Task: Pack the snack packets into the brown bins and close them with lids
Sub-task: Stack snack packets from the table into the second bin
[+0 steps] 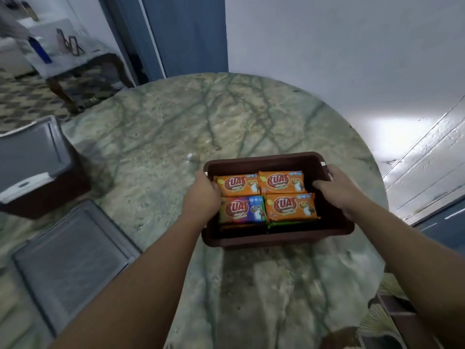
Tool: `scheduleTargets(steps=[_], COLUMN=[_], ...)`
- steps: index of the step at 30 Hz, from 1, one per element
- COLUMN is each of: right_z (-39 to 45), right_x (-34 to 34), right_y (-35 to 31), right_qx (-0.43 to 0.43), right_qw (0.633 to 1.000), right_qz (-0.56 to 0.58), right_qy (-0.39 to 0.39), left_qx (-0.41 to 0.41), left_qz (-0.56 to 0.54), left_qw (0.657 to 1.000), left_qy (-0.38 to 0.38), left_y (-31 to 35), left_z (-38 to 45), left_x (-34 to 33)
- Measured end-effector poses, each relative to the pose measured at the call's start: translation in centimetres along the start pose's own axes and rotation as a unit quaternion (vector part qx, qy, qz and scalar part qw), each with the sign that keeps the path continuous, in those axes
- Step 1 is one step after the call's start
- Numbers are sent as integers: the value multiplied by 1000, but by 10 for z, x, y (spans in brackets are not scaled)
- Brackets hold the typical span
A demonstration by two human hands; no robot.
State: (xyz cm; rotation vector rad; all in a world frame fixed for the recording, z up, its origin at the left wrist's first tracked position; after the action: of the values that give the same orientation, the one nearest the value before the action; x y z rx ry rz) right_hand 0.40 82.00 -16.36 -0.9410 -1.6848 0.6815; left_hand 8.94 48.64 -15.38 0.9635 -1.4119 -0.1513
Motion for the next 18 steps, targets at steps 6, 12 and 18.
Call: scheduleTargets(steps=[6, 12, 18], right_z=[-32, -28, -31], right_x=[-13, -12, -13], right_y=[-5, -3, -5], right_qx=[2, -9, -12], right_qw=[1000, 1000, 1000], right_qz=[-1, -11, -18], right_qy=[-3, -8, -13], left_qx=[-1, 9, 17], left_qz=[-3, 10, 10], left_qw=[1000, 1000, 1000], left_qy=[1, 11, -1], left_y=[-21, -20, -22], left_z=[-17, -20, -22], left_x=[14, 14, 14])
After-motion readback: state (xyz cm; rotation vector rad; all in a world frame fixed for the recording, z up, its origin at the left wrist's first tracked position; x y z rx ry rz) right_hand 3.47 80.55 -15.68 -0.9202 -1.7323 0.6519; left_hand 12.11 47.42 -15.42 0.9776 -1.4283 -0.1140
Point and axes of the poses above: each hand's wrist, its own z-axis towards the middle knuckle, its own x-axis out of the back of the hand, y = z × x, the point moved 8 cm from there along z, towards the middle knuckle, and after that the axes turned 4 degrees about -z, right-handed, at the moved point
